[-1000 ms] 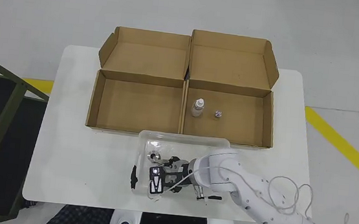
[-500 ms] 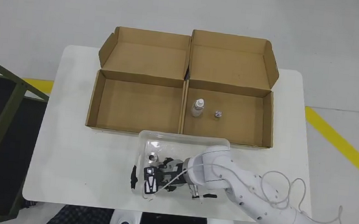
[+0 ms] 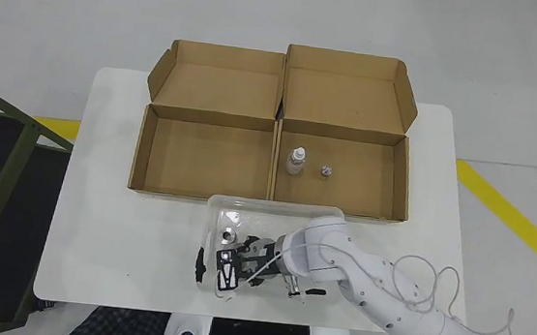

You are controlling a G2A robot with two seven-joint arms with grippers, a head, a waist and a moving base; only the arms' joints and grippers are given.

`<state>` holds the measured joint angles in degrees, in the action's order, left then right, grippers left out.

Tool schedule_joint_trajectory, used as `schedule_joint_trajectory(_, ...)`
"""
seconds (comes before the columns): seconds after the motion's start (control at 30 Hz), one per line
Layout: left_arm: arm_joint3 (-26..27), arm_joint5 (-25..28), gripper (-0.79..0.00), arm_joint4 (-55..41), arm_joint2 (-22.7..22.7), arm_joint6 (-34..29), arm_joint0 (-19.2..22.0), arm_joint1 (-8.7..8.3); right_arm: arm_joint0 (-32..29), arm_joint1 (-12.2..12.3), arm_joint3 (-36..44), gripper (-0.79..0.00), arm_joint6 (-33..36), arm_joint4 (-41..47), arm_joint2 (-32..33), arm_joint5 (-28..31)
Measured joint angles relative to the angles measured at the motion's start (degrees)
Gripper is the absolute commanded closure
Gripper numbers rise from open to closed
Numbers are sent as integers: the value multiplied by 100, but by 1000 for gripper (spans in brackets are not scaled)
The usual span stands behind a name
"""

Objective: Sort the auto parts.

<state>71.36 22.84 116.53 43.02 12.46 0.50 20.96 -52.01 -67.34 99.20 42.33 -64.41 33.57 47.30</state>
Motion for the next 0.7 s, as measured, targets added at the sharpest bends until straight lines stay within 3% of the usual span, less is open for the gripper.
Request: schedule_joint_trajectory(0.7,0,0,-785,0,0,0,0,0,-690,508,836,0,-390,410,1433,514)
